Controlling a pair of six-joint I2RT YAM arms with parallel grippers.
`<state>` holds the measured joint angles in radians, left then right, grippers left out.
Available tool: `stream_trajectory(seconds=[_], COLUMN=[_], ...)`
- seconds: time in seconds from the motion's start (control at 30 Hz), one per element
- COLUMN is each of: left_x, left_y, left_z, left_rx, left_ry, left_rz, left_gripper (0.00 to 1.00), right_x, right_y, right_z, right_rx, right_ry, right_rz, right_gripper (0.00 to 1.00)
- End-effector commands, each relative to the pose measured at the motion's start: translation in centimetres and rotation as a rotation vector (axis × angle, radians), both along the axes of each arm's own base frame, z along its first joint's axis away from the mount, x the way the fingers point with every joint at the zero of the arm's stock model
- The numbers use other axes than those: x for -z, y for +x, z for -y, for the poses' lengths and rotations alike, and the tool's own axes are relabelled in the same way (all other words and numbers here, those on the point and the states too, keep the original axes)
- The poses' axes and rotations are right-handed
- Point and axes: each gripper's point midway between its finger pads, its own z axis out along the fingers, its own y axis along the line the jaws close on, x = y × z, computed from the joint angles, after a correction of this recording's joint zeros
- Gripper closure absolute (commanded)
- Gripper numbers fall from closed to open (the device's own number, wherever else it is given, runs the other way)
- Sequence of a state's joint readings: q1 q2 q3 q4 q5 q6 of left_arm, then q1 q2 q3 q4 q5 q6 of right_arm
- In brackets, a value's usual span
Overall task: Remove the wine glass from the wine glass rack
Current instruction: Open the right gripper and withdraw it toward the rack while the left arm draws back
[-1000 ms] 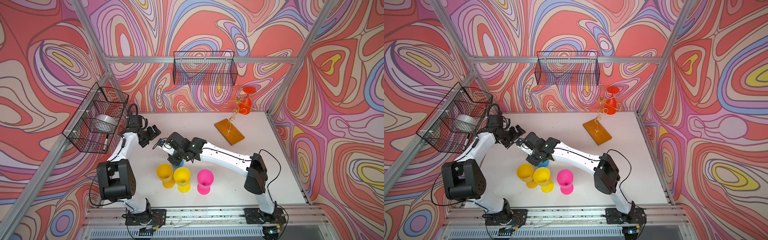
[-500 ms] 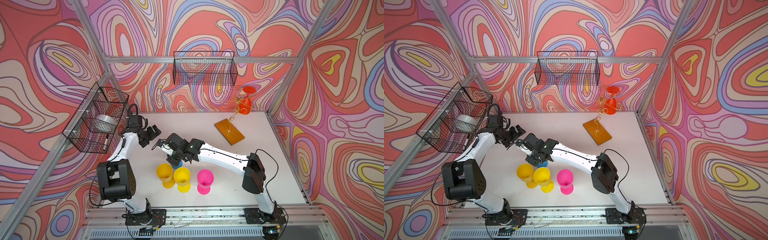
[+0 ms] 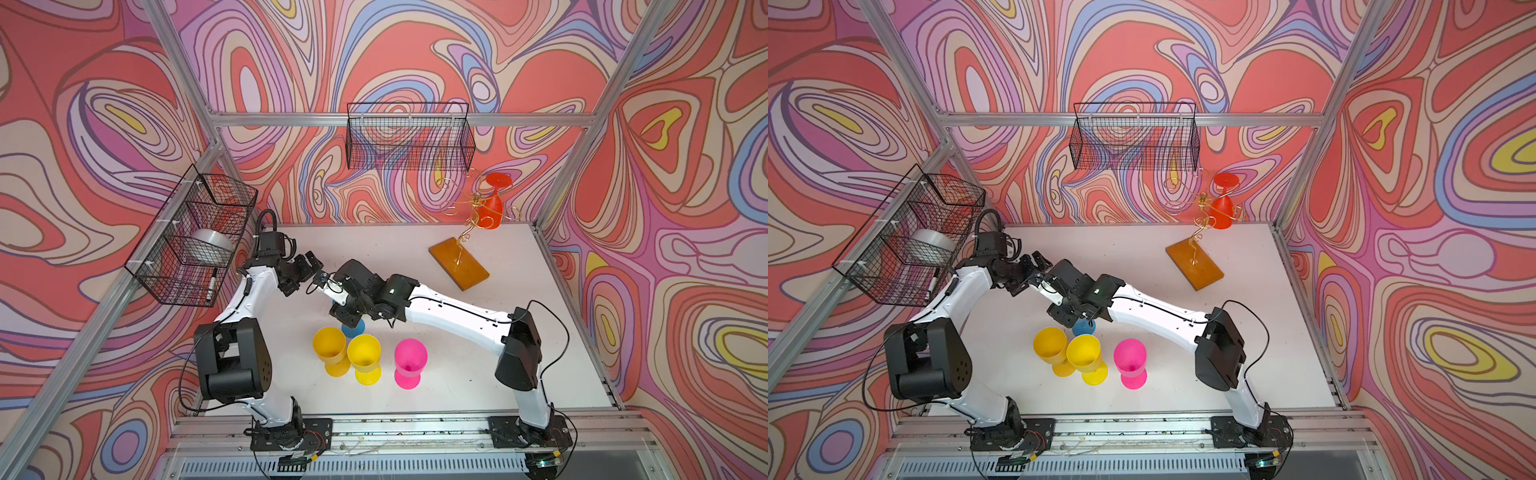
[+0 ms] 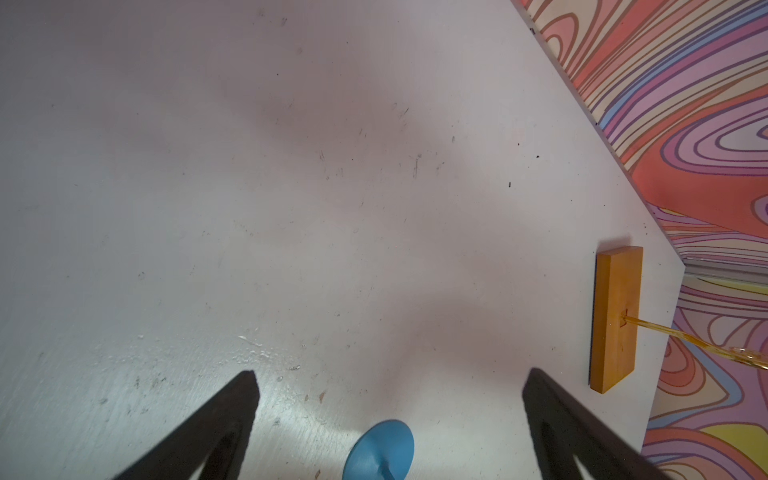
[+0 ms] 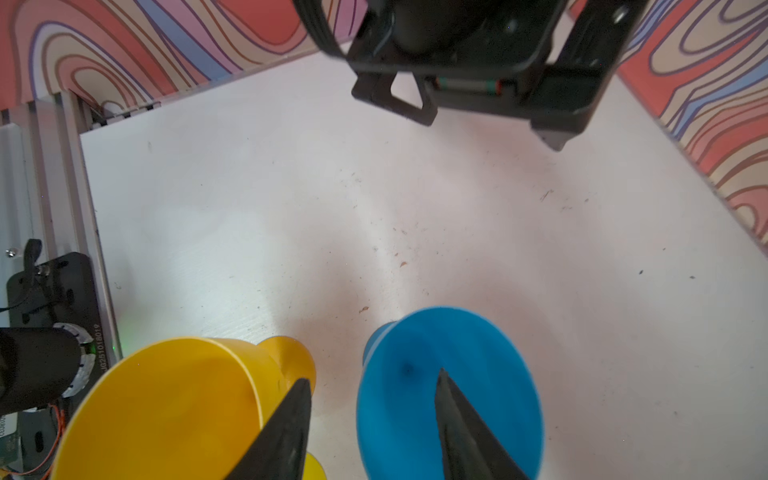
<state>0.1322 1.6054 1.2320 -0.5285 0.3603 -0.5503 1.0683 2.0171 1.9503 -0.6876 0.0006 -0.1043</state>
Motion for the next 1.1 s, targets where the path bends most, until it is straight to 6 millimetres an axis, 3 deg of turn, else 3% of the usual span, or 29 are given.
stream_trajectory(seconds=[0.0, 0.37, 0.5, 0.53, 0.83, 1.07], left_x=[-1.4, -3.2, -4.3, -4.4, -7.2, -10.0], left_y=[-0.1, -0.2, -0.3, -0.3, -0.8, -1.7], left_z=[-0.2, 0.8, 1.3, 1.4, 3.3, 5.2], left_rx=[0.014, 0.038, 0.063, 0.068, 0.136, 0.201], left_ry=[0.005, -0.024, 0.006, 0.019, 0.081, 0.114], left_rz=[0.055, 0.145, 0.191, 0.198, 0.310, 0.449], left_gripper=[0.00, 0.00, 0.00, 0.00, 0.00, 0.00], right_x=[-4.9, -9.3, -9.4, -10.8, -13.9, -17.3], right_y=[-0.4, 0.6, 1.7, 1.7, 3.9, 6.6], right_z=[0.3, 2.3, 3.0, 3.8, 7.5, 13.7], right_rx=[-0.005, 0.110, 0.165, 0.182, 0.311, 0.476], right_ry=[0.106, 0.266, 0.281, 0.314, 0.426, 0.508], right_rz=[0.063, 0.164, 0.171, 0.179, 0.196, 0.232], right_gripper=[0.46, 0.30, 0.27, 0.27, 0.25, 0.26])
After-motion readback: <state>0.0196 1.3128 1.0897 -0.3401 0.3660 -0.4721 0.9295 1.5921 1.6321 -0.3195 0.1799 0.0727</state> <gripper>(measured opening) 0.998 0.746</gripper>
